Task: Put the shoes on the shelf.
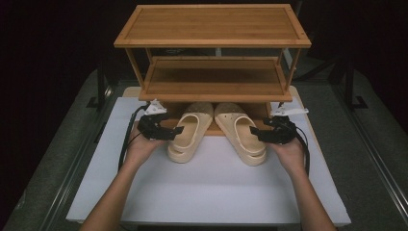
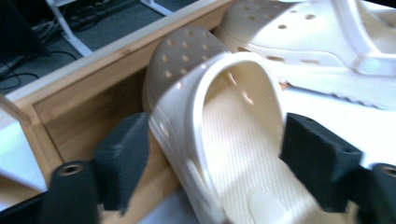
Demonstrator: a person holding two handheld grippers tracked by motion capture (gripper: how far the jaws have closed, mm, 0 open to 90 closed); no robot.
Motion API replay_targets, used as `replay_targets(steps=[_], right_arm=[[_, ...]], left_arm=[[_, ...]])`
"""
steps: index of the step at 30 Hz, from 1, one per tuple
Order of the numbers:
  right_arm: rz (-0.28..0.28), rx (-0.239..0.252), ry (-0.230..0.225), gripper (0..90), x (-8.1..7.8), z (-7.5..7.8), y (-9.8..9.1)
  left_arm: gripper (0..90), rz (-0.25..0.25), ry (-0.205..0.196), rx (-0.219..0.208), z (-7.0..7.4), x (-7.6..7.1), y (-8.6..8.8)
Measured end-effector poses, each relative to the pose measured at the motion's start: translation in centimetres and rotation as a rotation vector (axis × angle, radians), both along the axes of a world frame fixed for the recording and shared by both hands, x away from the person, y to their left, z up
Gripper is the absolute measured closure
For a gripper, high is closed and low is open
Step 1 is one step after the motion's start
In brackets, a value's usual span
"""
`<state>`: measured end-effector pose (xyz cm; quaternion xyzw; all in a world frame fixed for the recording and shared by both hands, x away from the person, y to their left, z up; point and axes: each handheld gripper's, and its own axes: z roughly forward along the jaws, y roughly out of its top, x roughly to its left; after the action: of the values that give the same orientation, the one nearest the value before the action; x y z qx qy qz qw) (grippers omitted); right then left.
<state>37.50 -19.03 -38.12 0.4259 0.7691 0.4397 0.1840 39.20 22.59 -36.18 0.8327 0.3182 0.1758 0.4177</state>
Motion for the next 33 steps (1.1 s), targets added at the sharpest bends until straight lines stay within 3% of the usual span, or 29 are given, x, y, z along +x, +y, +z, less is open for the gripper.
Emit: replay_targets(steps=[6, 14, 20, 22, 27, 33], right_arm=[[0.051, 0.004, 0.034, 18.9, -2.8, -0.3, -1.4], [0.092, -0.028, 0.072, 14.2, -5.0, -2.0, -2.1], [0.122, -0.037, 0.113, 11.2, -5.1, -4.2, -2.4], [0.140, -0.049, 0.129, 9.6, -4.8, -4.9, -2.2], [0.177, -0.060, 0.144, 8.7, -4.1, -5.8, -1.5], [0.189, -0.069, 0.153, 8.7, -3.4, -6.4, -1.0]], left_arm=[[11.9, -0.040, -0.003, -0.009, -0.5, -2.5, 1.9], [9.5, -0.057, 0.014, 0.011, -2.8, -4.9, 3.3], [6.7, -0.066, 0.073, 0.048, -5.2, -4.5, 3.2], [3.1, -0.073, 0.083, 0.074, -5.8, -4.1, 2.8], [2.7, -0.101, 0.096, 0.092, -6.7, -3.6, 2.0], [2.7, -0.134, 0.100, 0.064, -7.5, -3.1, 1.4]])
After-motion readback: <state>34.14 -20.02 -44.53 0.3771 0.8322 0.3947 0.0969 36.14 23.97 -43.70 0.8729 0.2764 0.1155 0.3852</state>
